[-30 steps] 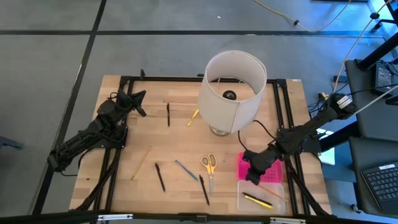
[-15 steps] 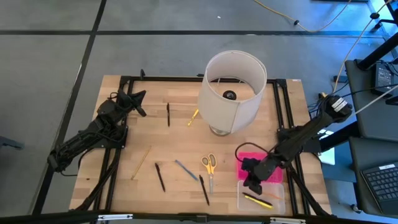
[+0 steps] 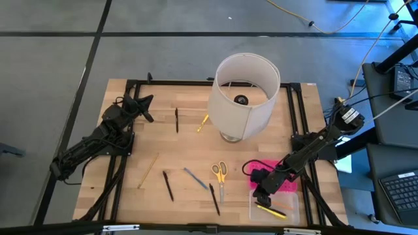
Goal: Pick & place school supplies into a supply box
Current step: Put the yellow pencil into the supply box, then put the black pen into the supply box
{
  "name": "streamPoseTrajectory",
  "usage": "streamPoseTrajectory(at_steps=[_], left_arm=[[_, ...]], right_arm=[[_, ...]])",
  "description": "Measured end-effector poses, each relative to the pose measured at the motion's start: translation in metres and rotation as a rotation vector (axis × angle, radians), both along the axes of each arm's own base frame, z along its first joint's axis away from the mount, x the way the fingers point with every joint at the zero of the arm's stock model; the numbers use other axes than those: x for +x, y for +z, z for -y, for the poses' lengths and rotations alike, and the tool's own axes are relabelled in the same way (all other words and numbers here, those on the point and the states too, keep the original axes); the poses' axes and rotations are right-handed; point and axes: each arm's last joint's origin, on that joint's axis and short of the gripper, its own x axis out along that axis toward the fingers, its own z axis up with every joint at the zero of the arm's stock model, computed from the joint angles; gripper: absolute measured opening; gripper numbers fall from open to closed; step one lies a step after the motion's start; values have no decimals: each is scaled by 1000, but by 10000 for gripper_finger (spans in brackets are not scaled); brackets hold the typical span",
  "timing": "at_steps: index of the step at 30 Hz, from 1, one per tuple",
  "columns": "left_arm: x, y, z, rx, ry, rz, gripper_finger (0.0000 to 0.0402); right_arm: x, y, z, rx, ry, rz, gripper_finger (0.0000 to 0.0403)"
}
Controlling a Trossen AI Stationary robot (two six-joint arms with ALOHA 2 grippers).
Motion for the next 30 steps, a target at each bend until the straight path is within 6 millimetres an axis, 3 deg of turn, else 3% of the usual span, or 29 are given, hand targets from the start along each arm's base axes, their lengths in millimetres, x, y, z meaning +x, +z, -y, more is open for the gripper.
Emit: streamPoseTrajectory(at_steps=[7,16,20,30], left_arm=[[0,0,0,0,8,0,6],[-1,0,0,1,25,2,6],[-1,0,0,1,24,2,6],[-1,0,0,0,22,2,6]], right_arm=[[0,-2,0,-7,4,-5,37],[-1,-1,-2,51,54,-41,91],[-2,3,-3,128,-9,-99,101],[-11,47,6,-44,-102,284,103]])
